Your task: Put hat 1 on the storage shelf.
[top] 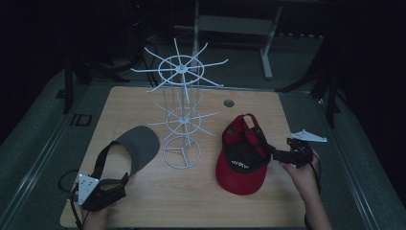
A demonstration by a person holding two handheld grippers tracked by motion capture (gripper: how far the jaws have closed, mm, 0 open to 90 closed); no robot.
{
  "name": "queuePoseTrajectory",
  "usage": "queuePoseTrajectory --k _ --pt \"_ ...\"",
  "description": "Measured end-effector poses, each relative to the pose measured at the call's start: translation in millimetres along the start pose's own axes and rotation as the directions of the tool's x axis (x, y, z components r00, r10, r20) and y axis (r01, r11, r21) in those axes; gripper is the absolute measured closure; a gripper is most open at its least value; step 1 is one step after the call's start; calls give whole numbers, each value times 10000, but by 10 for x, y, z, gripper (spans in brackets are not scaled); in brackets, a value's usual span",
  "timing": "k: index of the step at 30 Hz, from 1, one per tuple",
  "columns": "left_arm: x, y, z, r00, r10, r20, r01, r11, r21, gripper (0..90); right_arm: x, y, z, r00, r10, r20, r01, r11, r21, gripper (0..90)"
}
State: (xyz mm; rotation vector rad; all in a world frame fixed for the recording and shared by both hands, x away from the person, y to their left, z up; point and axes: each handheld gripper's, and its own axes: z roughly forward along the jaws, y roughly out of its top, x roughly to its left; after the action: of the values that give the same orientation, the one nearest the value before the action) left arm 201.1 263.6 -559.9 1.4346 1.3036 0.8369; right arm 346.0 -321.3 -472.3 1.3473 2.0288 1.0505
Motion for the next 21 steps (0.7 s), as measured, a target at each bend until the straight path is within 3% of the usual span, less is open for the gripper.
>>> queuePoseTrajectory --k 6,13,21 --pt "-9 -1 -2 9999 40 129 -41 10000 42 27 90 59 224 9995 -230 -199 235 9994 239 135" --pt "-10 -11 23 9998 49 196 -52 9998 178 26 153 96 528 9983 -580 66 572 9945 882 138" --pt "-7 -11 20 9998 13 219 -17 9999 172 27 209 110 703 9960 -891 36 879 9873 1325 148"
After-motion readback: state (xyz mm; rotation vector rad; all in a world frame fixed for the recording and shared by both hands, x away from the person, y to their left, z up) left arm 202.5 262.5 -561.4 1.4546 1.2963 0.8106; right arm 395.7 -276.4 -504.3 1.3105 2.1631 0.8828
